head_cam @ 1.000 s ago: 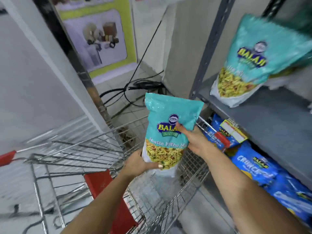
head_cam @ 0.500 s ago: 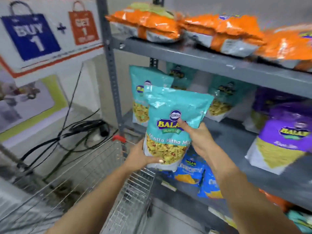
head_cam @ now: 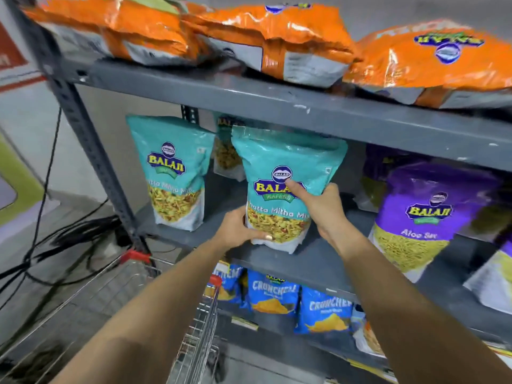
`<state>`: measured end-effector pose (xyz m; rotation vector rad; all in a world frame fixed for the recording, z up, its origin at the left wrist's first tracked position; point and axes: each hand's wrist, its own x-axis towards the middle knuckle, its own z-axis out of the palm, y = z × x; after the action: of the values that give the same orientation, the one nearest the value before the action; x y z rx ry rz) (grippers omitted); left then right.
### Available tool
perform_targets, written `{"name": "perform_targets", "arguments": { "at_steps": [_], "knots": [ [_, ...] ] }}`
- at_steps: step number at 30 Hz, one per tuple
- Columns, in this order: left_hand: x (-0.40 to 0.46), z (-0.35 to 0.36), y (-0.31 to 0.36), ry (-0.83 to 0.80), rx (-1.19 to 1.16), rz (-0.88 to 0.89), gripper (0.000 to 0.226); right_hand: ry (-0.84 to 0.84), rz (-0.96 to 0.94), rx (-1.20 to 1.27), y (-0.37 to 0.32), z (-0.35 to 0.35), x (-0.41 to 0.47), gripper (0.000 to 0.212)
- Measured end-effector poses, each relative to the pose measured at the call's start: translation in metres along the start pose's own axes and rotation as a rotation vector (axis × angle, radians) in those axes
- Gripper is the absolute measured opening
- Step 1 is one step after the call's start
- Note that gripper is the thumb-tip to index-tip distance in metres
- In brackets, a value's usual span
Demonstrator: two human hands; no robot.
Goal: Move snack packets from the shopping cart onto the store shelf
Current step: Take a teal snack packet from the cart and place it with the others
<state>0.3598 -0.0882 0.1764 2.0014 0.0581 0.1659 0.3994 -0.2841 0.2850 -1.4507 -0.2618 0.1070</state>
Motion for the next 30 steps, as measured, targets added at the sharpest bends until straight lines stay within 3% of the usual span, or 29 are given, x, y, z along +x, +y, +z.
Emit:
{"name": "perform_targets", "arguments": {
  "at_steps": [7, 9, 11, 14, 17, 21, 26, 28, 30],
  "knots": [
    [0.005, 0.009, -0.024, -0.066, -0.032, -0.106, 0.059, -0.046, 0.059, 0.037, 0.025, -0.014, 0.008, 0.061],
    [0.010, 0.001, -0.012, -0.102, -0.183, -0.129, 0.070, -0.083, 0.053, 0.091, 0.015, -0.019, 0.012, 0.055],
    [0.019, -0.011, 0.012, -0.005, -0.440, -0.098, 0.075, -0.061, 0.023, 0.187, 0.000, -0.022, 0.019, 0.041],
    [0.034, -0.034, 0.069, 0.118, -0.669, -0.013, 0.054, 0.101, -0.057, 0.273, -0.026, -0.020, 0.033, 0.003],
    [0.044, -0.044, 0.111, 0.219, -0.725, 0.057, 0.019, 0.143, -0.125, 0.284, -0.038, -0.015, 0.038, 0.032],
    [0.045, -0.033, 0.101, 0.256, -0.778, 0.078, 0.018, 0.102, -0.075, 0.255, -0.025, -0.022, 0.032, 0.009],
    [0.016, -0.013, 0.027, 0.026, -0.539, -0.121, 0.087, -0.159, 0.212, -0.087, 0.044, -0.042, 0.003, 0.055],
    [0.003, -0.002, 0.002, -0.106, -0.403, -0.169, 0.084, -0.195, 0.290, -0.211, 0.078, -0.045, -0.010, 0.062],
    [-0.002, 0.007, -0.011, -0.120, -0.381, -0.169, 0.066, -0.170, 0.281, -0.251, 0.101, -0.046, -0.017, 0.066]
  ]
}}
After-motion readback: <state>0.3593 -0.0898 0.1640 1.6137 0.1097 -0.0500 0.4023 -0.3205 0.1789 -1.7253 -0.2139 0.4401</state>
